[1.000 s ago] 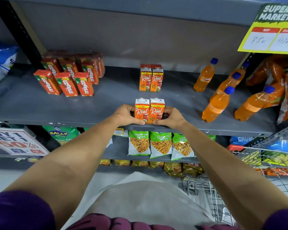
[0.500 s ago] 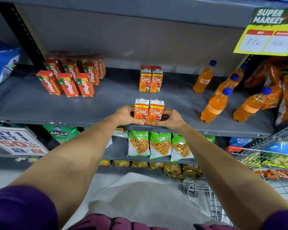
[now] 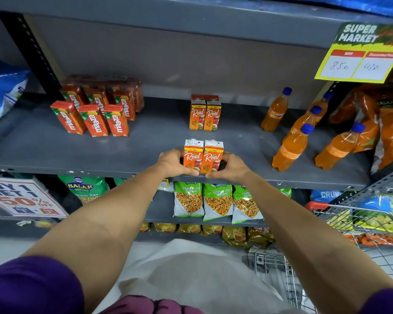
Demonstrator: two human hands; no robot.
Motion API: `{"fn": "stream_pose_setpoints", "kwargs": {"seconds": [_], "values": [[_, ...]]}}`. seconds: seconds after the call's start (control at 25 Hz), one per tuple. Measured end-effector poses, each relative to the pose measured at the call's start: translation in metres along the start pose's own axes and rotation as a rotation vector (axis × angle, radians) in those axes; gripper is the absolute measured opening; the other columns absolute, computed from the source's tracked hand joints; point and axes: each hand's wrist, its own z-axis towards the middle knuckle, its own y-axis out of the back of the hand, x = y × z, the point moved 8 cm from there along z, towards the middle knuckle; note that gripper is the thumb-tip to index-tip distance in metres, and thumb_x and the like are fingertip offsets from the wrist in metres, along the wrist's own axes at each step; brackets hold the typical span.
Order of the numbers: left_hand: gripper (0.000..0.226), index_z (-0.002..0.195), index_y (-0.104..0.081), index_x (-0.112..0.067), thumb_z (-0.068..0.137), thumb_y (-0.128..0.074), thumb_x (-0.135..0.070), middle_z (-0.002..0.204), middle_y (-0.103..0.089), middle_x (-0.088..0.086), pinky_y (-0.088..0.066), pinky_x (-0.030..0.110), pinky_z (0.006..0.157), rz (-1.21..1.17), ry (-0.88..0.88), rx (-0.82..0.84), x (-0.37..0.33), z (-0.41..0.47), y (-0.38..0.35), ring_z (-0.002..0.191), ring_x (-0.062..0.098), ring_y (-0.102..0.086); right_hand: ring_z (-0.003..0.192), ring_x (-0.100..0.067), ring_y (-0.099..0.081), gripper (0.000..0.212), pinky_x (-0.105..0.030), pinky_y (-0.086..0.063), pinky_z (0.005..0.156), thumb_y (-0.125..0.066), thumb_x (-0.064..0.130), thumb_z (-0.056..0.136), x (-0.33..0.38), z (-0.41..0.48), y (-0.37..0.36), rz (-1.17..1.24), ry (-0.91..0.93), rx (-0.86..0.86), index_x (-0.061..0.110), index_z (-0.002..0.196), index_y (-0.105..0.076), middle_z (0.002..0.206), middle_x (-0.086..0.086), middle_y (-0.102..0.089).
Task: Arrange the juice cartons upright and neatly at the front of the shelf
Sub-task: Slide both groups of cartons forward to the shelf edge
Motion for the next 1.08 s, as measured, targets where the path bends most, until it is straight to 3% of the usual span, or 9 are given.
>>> {"fn": "stream_pose_setpoints", "kwargs": {"seconds": [0.08, 0.16, 0.32, 0.4, 0.48, 0.56, 0.64, 0.88, 1.08], "values": [[0.069, 0.111, -0.063, -0.030, 0.052, -0.085, -0.058, 0.118, -0.068, -0.002, -0.043, 0.043, 0.103, 0.000, 0.013, 0.057, -0.001, 0.003, -0.001, 0.115, 0.022, -0.058, 0.095, -0.005, -0.064, 0.066, -0.023, -0.048, 0.083, -0.089, 0.049, 0.050, 0.003, -0.001, -0.001, 0.006, -0.006, 0.033, 0.033, 0.107, -0.062, 0.105, 0.014, -0.069], [0.072, 0.115, -0.060, -0.029, 0.052, -0.088, -0.051, 0.119, -0.067, -0.003, -0.046, 0.039, 0.098, -0.017, -0.001, 0.166, -0.002, 0.004, -0.001, 0.111, 0.020, -0.060, 0.098, -0.005, -0.065, 0.066, -0.024, -0.049, 0.086, -0.088, 0.054, 0.046, 0.005, -0.004, 0.005, 0.020, -0.014, 0.080, 0.036, 0.103, -0.062, 0.103, 0.015, -0.070], [0.074, 0.124, -0.052, -0.024, 0.061, -0.087, -0.042, 0.122, -0.059, -0.002, -0.045, 0.029, 0.090, 0.012, -0.079, 0.285, 0.004, -0.001, 0.021, 0.104, 0.012, -0.056, 0.104, -0.015, -0.065, 0.031, -0.017, -0.048, 0.083, -0.081, 0.035, 0.071, 0.010, -0.011, 0.039, 0.147, -0.002, 0.069, 0.029, 0.096, -0.063, 0.101, 0.008, -0.069], [0.077, 0.129, -0.050, -0.018, 0.064, -0.086, -0.039, 0.124, -0.056, -0.001, -0.043, 0.026, 0.094, -0.032, -0.040, 0.250, 0.021, -0.004, 0.039, 0.109, 0.014, -0.054, 0.105, -0.019, -0.063, 0.017, -0.023, -0.049, 0.088, -0.070, 0.036, 0.081, 0.016, -0.010, 0.064, 0.174, 0.009, -0.041, 0.026, 0.094, -0.066, 0.103, 0.001, -0.069], [0.078, 0.131, -0.049, -0.016, 0.066, -0.084, -0.040, 0.125, -0.054, -0.004, -0.040, 0.025, 0.098, -0.029, -0.004, 0.202, 0.039, -0.009, 0.054, 0.117, 0.015, -0.052, 0.098, -0.018, -0.063, 0.019, -0.031, -0.049, 0.090, -0.066, 0.038, 0.085, 0.031, -0.002, 0.083, 0.149, 0.019, -0.115, 0.021, 0.093, -0.069, 0.099, -0.004, -0.070], [0.076, 0.132, -0.049, -0.015, 0.070, -0.081, -0.044, 0.126, -0.053, -0.005, -0.038, 0.023, 0.098, 0.038, 0.013, 0.137, 0.056, -0.017, 0.070, 0.119, 0.015, -0.051, 0.093, -0.013, -0.061, 0.019, -0.029, -0.049, 0.085, -0.066, 0.040, 0.085, 0.056, 0.015, 0.089, 0.031, 0.052, -0.106, 0.022, 0.092, -0.069, 0.093, 0.006, -0.068], [0.070, 0.133, -0.049, -0.015, 0.077, -0.074, -0.047, 0.132, -0.054, 0.000, -0.038, 0.025, 0.100, 0.181, -0.012, 0.045, 0.071, -0.026, 0.086, 0.121, 0.018, -0.052, 0.096, -0.012, -0.060, 0.023, -0.029, -0.047, 0.087, -0.066, 0.044, 0.084, 0.086, 0.035, 0.084, -0.123, 0.092, -0.051, 0.025, 0.096, -0.068, 0.098, 0.010, -0.066], [0.057, 0.139, -0.045, -0.025, 0.090, -0.052, -0.052, 0.146, -0.042, 0.001, -0.035, 0.043, 0.108, 0.576, 0.079, -0.070, 0.132, -0.053, 0.134, 0.131, 0.026, -0.043, 0.095, -0.021, -0.063, 0.037, -0.028, -0.047, 0.080, -0.068, 0.043, 0.083, 0.166, 0.084, 0.034, -0.524, 0.198, -0.012, 0.016, 0.107, -0.064, 0.102, -0.004, -0.068], [0.057, 0.142, -0.038, -0.020, 0.094, -0.043, -0.050, 0.147, -0.039, 0.006, -0.028, 0.045, 0.110, 0.833, 0.286, -0.122, 0.185, -0.065, 0.183, 0.136, 0.027, -0.034, 0.100, -0.027, -0.061, 0.045, -0.028, -0.045, 0.081, -0.069, 0.042, 0.081, 0.203, 0.110, -0.032, -0.602, 0.193, -0.003, 0.011, 0.113, -0.062, 0.112, -0.012, -0.066]]}}
